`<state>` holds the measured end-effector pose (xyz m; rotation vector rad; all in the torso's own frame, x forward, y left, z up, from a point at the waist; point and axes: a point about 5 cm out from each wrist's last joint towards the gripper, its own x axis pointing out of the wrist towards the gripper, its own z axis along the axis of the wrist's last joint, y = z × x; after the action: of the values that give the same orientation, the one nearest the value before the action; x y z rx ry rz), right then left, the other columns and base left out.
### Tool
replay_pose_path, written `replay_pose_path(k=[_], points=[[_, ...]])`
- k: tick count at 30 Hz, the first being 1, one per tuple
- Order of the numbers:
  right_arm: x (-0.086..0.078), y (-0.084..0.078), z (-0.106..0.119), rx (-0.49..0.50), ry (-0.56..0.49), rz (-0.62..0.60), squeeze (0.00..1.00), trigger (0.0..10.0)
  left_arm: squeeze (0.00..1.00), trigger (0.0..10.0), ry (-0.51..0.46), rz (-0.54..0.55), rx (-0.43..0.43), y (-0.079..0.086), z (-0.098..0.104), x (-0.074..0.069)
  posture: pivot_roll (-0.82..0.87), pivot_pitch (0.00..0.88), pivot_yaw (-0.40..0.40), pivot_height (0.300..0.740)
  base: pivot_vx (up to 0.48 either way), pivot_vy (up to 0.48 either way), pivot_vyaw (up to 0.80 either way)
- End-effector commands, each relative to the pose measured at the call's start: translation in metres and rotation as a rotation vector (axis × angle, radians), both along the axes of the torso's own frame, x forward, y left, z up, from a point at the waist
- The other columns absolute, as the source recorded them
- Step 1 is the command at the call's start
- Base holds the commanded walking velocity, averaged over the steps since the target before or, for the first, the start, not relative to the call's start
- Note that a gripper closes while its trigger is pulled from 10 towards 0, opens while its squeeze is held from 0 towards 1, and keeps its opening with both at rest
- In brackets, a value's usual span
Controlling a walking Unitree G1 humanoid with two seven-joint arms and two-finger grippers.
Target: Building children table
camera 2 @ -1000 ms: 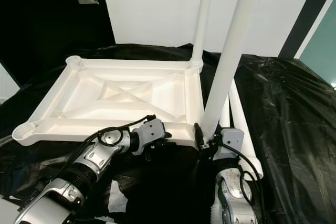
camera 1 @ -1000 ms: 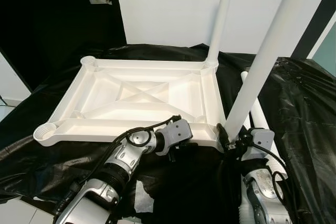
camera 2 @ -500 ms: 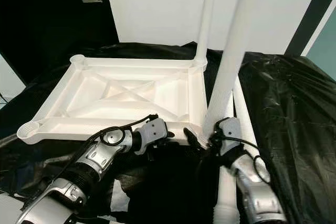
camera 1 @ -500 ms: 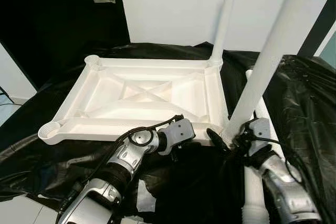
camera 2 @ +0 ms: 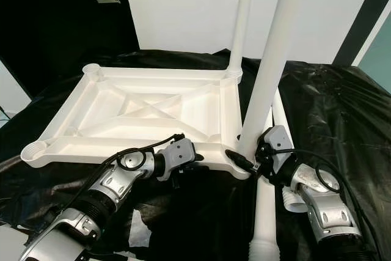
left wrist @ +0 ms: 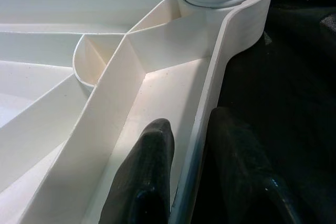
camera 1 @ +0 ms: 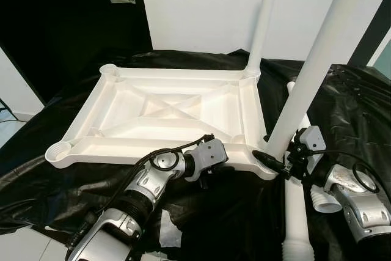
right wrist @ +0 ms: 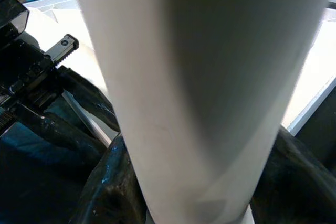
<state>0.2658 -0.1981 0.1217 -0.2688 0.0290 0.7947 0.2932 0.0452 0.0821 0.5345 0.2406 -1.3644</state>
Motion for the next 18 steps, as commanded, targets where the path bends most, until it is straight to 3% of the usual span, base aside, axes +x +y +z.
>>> replay_pose_path(k=[1,5,6,7,8,10,11,12,13,18], points=[[-0.005,-0.001,-0.019,-0.016,0.099,-0.013,0.00,0.0,0.00,10.0,0.179,-0.031,0.135,0.010,-0.041,-0.022,0.01,0.000,-0.016,0.740,0.000,0.000,0.00],[-0.005,0.008,-0.023,0.087,0.122,-0.079,0.00,0.0,0.00,10.0,0.177,-0.031,0.136,0.010,-0.041,-0.022,0.01,0.000,-0.019,0.740,0.000,0.000,0.00],[-0.005,0.017,-0.026,0.169,0.119,-0.176,0.00,0.0,0.00,10.0,0.178,-0.030,0.133,0.009,-0.041,-0.022,0.01,0.000,-0.020,0.740,0.000,0.000,0.00],[-0.004,0.019,-0.027,0.192,0.116,-0.207,0.00,0.0,0.00,10.0,0.178,-0.030,0.133,0.009,-0.041,-0.022,0.01,0.000,-0.020,0.740,0.000,0.000,0.00],[-0.004,0.026,-0.029,0.250,0.067,-0.347,0.00,0.0,0.00,10.0,0.177,-0.028,0.133,0.009,-0.041,-0.022,0.01,0.000,-0.021,0.740,0.000,0.000,0.00],[-0.004,0.026,-0.029,0.250,0.067,-0.347,0.00,0.0,0.00,10.0,0.177,-0.028,0.133,0.009,-0.041,-0.022,0.01,0.000,-0.021,0.740,0.000,0.000,0.00],[-0.004,0.029,-0.026,0.316,0.005,-0.473,0.00,0.0,0.00,10.0,0.178,-0.029,0.132,0.009,-0.041,-0.022,0.01,0.000,-0.020,0.740,0.000,0.000,0.00],[-0.004,0.029,-0.026,0.316,0.005,-0.473,0.00,0.0,0.00,10.0,0.178,-0.029,0.132,0.009,-0.041,-0.022,0.01,0.000,-0.020,0.740,0.000,0.000,0.00],[-0.005,0.031,-0.020,0.401,-0.051,-0.599,0.00,0.0,0.00,10.0,0.179,-0.030,0.133,0.009,-0.041,-0.022,0.01,0.000,-0.019,0.740,0.000,0.000,0.00],[-0.006,0.034,-0.017,0.431,-0.081,-0.666,0.00,0.0,0.00,10.0,0.180,-0.032,0.133,0.009,-0.041,-0.023,0.00,0.000,-0.019,0.740,0.000,0.000,0.00]])
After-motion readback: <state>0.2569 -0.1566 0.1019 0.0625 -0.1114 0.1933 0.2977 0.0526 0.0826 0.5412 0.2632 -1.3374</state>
